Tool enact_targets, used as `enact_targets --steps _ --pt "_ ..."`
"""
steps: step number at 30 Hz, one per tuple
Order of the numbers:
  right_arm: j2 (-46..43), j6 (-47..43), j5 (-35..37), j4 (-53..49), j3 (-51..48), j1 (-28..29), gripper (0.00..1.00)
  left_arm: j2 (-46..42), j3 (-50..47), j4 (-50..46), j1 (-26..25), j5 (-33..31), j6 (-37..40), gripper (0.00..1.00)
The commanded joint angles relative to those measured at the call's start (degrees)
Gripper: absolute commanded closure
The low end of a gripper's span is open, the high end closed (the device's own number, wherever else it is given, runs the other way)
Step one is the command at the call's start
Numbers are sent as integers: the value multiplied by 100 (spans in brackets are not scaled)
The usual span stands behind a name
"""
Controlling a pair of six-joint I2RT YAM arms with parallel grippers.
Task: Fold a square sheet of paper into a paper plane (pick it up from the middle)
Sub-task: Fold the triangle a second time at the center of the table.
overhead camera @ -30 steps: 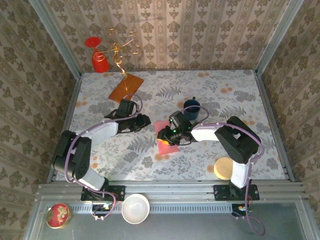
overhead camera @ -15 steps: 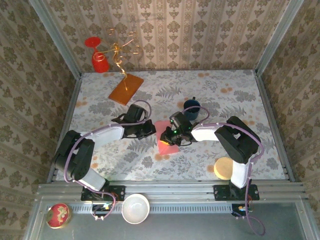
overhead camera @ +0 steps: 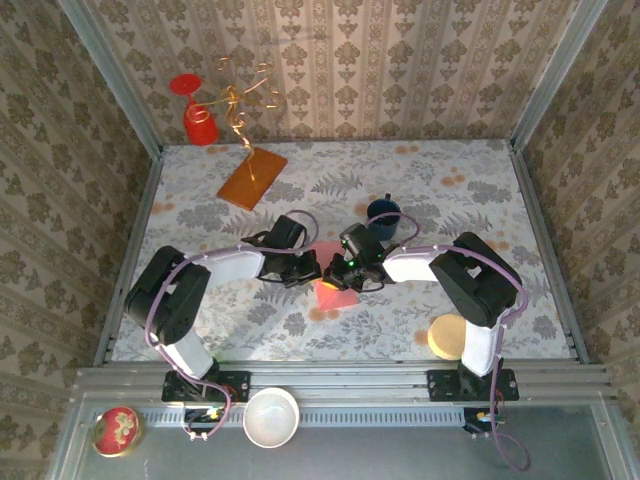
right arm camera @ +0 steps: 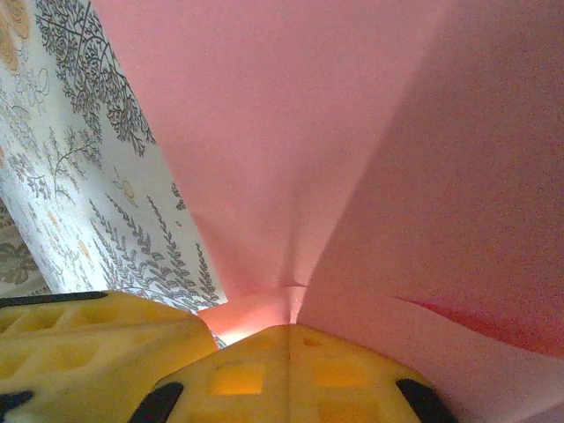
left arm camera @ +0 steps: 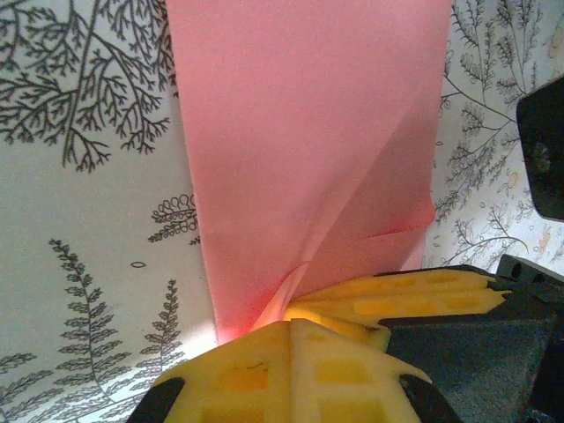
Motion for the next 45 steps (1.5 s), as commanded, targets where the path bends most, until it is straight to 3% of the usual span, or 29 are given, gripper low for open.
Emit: enact_targets --steps 1,13,21,45 --pt "89 34 82 -220 -142 -25 100 128 157 -252 -8 -72 102 100" --pt "-166 -9 -78 245 -239 -43 100 342 219 -645 18 -372 164 100" --pt "-856 -899 258 -253 -271 -51 99 455 139 -861 18 -565 198 100" --pt "-150 -711 438 -560 -547 -209 100 384 281 -908 50 -510 377 100"
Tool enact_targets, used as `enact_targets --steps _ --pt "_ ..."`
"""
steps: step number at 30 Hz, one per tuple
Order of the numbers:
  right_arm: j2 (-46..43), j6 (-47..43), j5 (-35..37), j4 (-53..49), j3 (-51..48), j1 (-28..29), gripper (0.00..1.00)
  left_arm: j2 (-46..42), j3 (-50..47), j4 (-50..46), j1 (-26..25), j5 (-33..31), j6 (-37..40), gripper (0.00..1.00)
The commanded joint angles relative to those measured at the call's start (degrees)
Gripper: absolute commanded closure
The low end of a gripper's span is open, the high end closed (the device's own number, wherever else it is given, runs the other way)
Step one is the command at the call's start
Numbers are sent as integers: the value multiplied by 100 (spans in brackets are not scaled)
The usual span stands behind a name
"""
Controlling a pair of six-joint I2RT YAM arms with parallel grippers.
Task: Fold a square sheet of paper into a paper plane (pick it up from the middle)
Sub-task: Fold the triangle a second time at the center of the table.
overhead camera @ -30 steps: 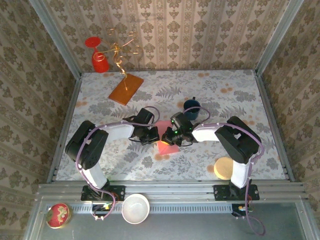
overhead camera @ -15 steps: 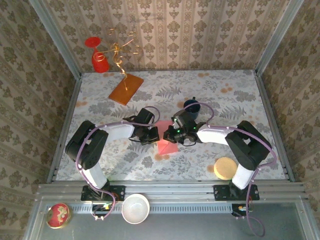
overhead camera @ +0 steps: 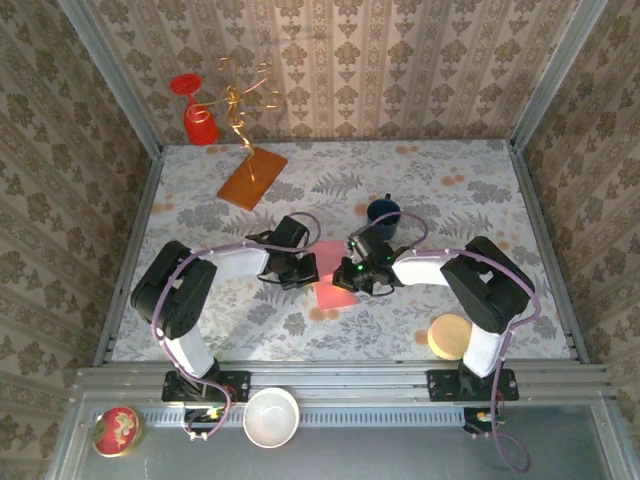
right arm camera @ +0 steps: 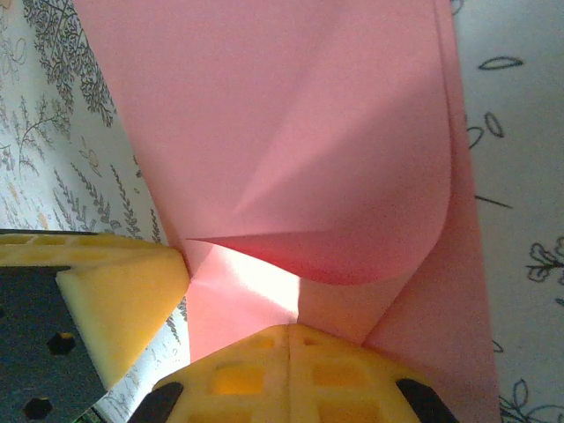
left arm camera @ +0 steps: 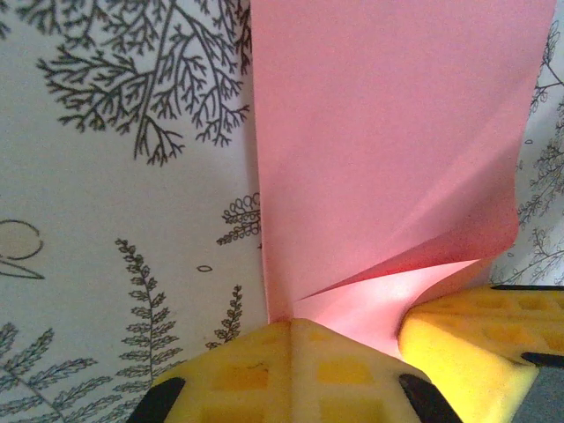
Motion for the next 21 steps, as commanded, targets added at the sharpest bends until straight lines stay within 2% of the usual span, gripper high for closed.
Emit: enact_targets --steps 1,6,11,21 --pt "265 166 301 -404 -131 -32 100 58 142 -427 45 -189 246 100" --pt "293 192 408 -684 -71 -36 100 -503 338 -415 -122 -148 449 100" --pt "308 192 410 -834 17 -37 100 -888 40 -171 -391 -32 281 100" --pt "353 262 262 -780 62 -59 100 -708 -463 461 -734 377 -197 100"
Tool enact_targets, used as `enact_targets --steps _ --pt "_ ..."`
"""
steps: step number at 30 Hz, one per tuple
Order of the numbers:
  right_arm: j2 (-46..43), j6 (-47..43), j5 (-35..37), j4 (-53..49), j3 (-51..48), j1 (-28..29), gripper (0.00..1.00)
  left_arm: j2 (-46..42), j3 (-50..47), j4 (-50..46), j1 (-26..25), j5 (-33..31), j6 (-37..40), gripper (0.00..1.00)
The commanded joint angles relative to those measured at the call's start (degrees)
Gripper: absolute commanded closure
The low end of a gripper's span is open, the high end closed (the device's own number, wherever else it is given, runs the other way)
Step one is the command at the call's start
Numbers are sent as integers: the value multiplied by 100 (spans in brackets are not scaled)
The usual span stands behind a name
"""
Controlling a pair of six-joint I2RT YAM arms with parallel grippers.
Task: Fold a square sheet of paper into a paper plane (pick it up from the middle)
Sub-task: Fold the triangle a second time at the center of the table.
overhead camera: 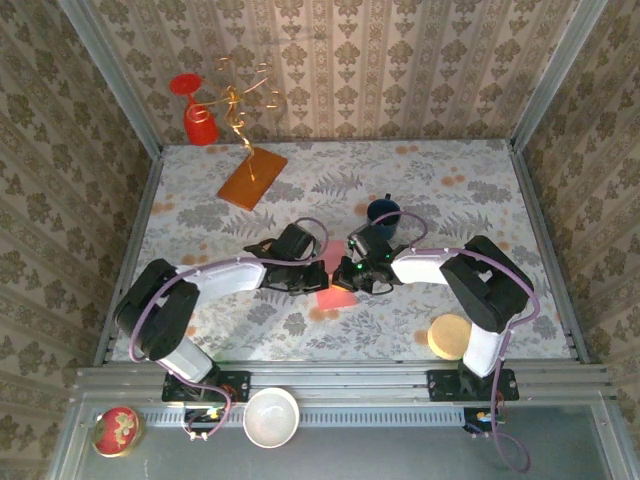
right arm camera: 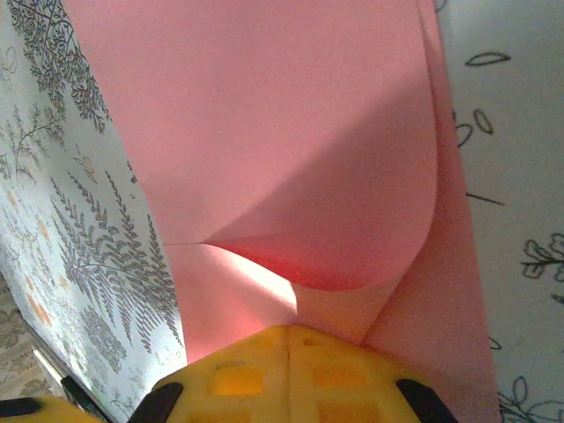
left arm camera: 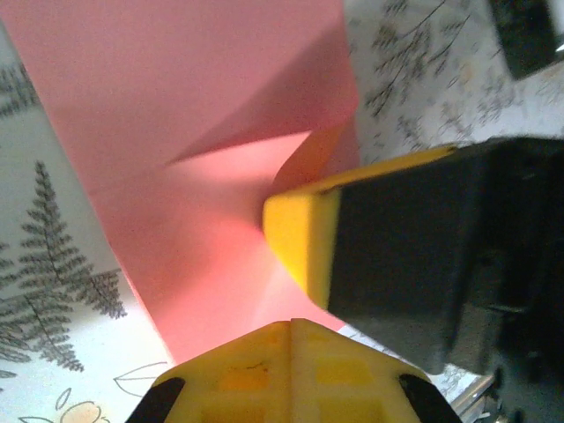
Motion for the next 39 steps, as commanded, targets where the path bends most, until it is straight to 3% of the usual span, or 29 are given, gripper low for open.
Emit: enact_targets --steps 1,10,39 --pt "315 119 259 -576 -54 -50 100 125 -82 188 -94 172 -191 100" --pt "276 109 218 -569 -43 -59 100 209 -100 -27 -361 85 -130 100" --pt "313 149 210 -541 -122 -94 100 405 -491 249 -219 147 -356 100"
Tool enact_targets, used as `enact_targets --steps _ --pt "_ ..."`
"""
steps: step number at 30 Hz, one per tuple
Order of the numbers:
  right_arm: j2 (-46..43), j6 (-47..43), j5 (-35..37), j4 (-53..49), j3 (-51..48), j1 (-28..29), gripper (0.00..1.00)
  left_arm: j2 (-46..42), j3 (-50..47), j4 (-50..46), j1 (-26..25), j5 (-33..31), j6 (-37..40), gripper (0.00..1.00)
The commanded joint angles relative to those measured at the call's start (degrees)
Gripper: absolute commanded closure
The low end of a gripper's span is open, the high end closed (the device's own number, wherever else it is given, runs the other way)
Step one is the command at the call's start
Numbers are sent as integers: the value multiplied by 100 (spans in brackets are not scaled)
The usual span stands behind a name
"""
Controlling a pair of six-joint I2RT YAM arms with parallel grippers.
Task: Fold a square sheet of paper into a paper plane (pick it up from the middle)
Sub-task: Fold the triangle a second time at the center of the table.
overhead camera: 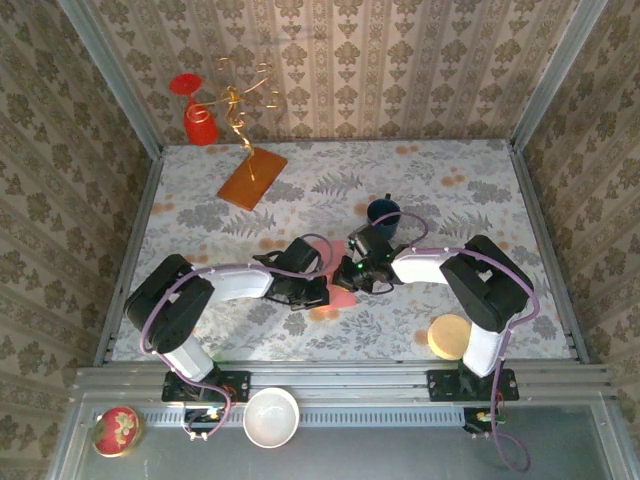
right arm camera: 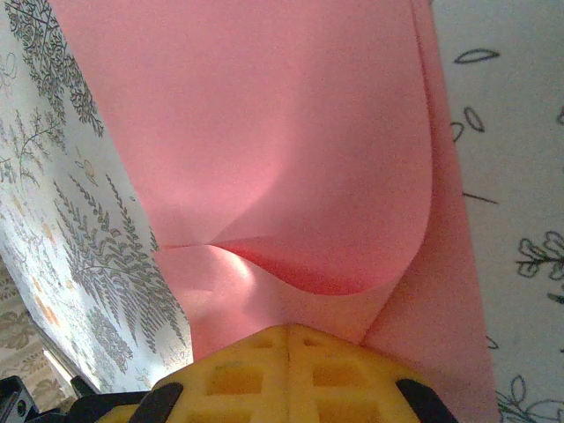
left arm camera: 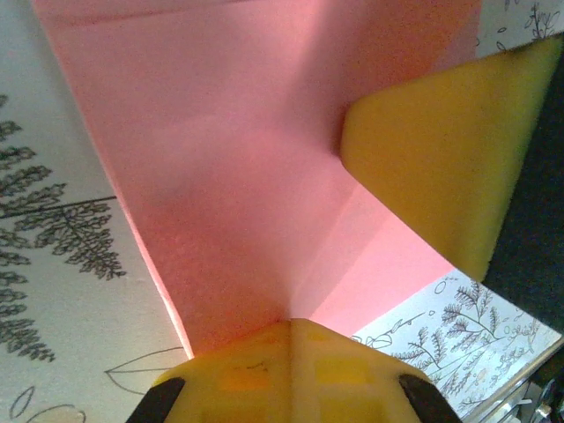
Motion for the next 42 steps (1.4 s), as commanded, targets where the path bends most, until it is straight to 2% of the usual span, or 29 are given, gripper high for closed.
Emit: enact_targets --steps 1,9,19,22,25,31,35,42 --pt "299 48 281 -547 -122 -52 100 73 -153 9 33 70 -146 100" --pt "289 38 285 -581 -122 -57 100 -85 -609 257 25 210 -365 100" --pt "270 38 299 -581 -159 -79 100 -972 -1319 259 236 503 -454 100" --pt "267 55 299 -532 -158 -79 100 -1370 -1426 1051 505 853 -754 100" --pt "261 68 290 -487 -153 -79 100 -1509 -1304 1291 670 800 -777 100" --pt "292 99 263 -425 -148 -79 100 -866 -822 1511 577 899 -746 100" --pt "295 103 263 -422 -140 -79 100 -557 -544 1154 460 719 -633 100" --pt "306 108 263 -433 -122 -79 100 -143 -703 1119 480 819 -679 100"
